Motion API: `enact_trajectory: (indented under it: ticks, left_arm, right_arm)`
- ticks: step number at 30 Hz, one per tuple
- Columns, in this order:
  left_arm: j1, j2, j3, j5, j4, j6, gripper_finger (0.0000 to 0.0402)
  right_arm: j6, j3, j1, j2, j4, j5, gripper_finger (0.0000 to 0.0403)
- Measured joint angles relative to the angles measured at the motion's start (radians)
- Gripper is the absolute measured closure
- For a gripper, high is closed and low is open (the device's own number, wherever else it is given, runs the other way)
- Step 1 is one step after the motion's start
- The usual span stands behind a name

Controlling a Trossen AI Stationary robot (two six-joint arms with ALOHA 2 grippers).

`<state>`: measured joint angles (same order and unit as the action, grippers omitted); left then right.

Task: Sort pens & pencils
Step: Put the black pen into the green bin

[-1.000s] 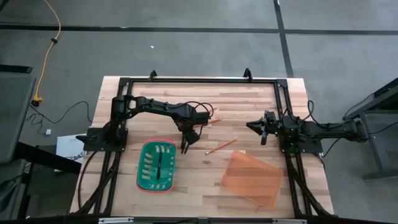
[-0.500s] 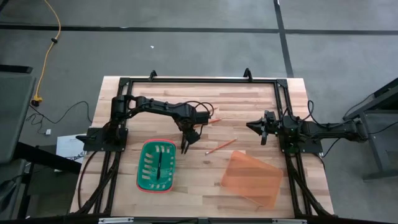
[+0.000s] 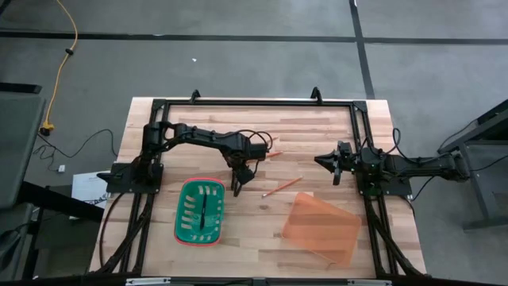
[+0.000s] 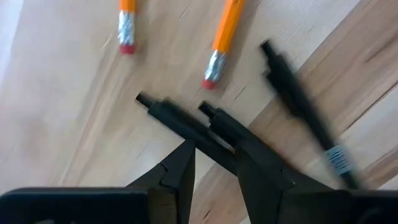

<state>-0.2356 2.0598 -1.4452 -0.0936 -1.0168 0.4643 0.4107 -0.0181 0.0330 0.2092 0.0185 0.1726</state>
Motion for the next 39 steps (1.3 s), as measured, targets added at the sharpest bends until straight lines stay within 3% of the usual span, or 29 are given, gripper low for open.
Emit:
enact_trajectory:
  ticks: [16,39]
  left_arm:
    - [-0.007,-0.011,0.029,0.014,-0.038,0.003,0.03]
    - [-0.004,-0.03,0.033,0.128,-0.017,0.026,0.03]
  right_arm:
    - [0.0,0.0,0.0,0.0,0.0,0.0,0.0378]
    - [0.0,0.0,0.0,0.0,0.0,0.0,0.0378]
